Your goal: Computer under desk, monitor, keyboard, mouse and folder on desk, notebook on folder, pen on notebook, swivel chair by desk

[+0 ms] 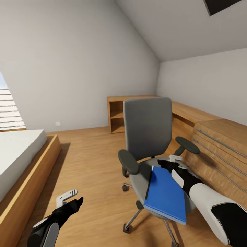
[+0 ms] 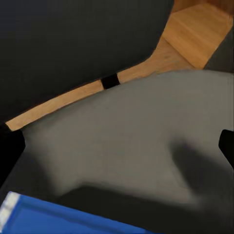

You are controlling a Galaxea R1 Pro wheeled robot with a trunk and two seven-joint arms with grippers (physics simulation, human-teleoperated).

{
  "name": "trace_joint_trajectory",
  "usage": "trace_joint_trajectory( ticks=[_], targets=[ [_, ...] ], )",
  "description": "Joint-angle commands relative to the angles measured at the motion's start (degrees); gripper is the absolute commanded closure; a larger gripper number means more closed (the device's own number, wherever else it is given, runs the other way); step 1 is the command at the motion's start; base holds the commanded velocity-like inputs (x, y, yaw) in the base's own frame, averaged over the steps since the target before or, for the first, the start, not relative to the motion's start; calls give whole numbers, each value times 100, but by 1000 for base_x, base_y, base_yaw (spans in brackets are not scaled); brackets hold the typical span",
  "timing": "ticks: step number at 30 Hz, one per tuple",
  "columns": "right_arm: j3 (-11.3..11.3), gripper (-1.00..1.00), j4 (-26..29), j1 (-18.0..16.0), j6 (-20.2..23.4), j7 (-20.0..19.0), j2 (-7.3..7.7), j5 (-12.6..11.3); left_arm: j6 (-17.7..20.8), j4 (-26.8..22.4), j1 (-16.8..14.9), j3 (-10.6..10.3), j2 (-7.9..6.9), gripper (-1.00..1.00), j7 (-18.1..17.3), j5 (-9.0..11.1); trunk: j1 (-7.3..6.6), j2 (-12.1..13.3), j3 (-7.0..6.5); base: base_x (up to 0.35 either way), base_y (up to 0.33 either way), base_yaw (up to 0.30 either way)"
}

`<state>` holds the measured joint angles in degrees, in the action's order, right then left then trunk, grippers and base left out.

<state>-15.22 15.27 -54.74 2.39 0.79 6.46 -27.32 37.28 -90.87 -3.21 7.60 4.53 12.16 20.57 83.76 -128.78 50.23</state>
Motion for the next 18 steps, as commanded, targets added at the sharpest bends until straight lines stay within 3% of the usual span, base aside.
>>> trace_joint_trajectory(
  ticks=[1,8,18],
  targets=[
    [-33,-100,9,-1,25,9,-11,-24,25,-8,-4,4,4,-100,42,61,1,-2,6,101,0,178],
    [-37,-100,1,-1,31,3,-38,-10,27,-5,-4,4,4,-100,41,61,1,-2,6,36,0,160],
    [-94,-100,-16,-1,51,1,-52,-4,25,-9,-4,4,4,-100,41,61,1,-2,6,3,0,20]
  ],
)
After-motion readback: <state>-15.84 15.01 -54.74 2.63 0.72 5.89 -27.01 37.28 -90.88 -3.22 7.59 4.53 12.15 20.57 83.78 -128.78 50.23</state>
